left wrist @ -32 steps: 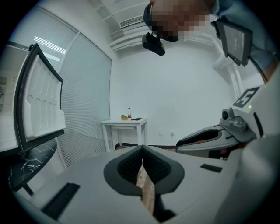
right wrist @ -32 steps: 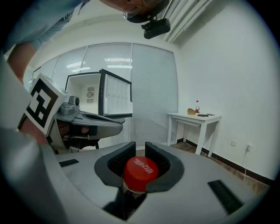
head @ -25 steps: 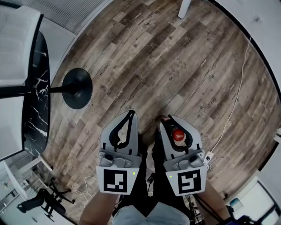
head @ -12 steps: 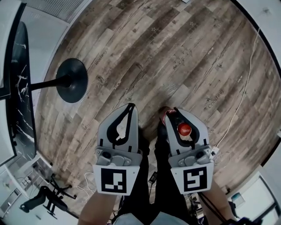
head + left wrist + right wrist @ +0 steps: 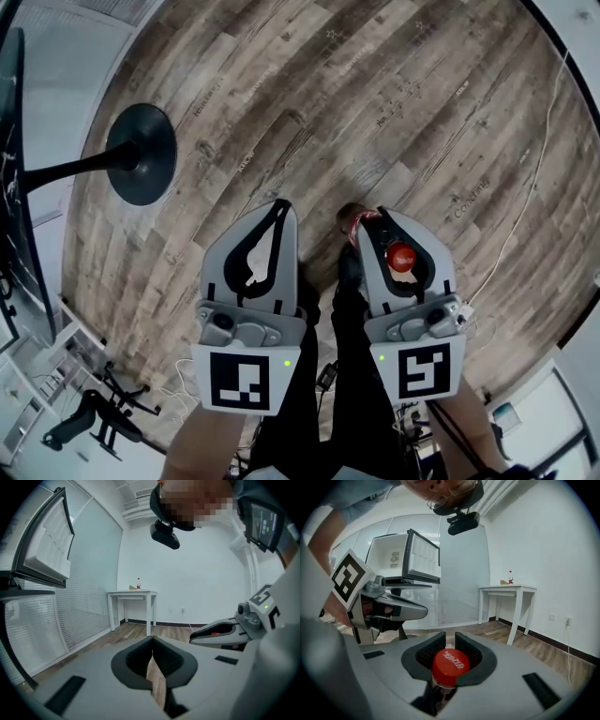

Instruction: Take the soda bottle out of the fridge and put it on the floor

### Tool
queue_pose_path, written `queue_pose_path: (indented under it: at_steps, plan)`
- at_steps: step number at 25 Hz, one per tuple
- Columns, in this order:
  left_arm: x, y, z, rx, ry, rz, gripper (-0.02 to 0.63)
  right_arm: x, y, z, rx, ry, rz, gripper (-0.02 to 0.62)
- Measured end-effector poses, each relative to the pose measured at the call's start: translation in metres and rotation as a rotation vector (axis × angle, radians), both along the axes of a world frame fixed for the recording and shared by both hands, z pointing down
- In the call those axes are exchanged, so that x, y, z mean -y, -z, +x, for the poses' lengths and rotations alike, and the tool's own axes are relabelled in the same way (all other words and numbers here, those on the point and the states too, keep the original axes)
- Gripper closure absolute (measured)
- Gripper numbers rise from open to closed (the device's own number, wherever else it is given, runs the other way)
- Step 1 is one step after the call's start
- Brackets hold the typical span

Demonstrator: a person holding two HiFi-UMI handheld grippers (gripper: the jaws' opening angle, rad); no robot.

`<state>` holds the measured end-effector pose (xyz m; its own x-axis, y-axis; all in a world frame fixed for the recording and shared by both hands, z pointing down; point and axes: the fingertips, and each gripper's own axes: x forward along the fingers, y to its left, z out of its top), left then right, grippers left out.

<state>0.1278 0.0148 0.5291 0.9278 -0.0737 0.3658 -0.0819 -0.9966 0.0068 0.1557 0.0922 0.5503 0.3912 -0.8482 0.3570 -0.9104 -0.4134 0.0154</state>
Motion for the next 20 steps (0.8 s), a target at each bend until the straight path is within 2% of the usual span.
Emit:
queue_pose_path:
  at_steps: [20]
  plan:
    - [0.015,-0.095,-0.017,0.049,-0.008,-0.020,0.589,0.000,-0.099,-0.004,0.004,-0.038,-0.036,0.518]
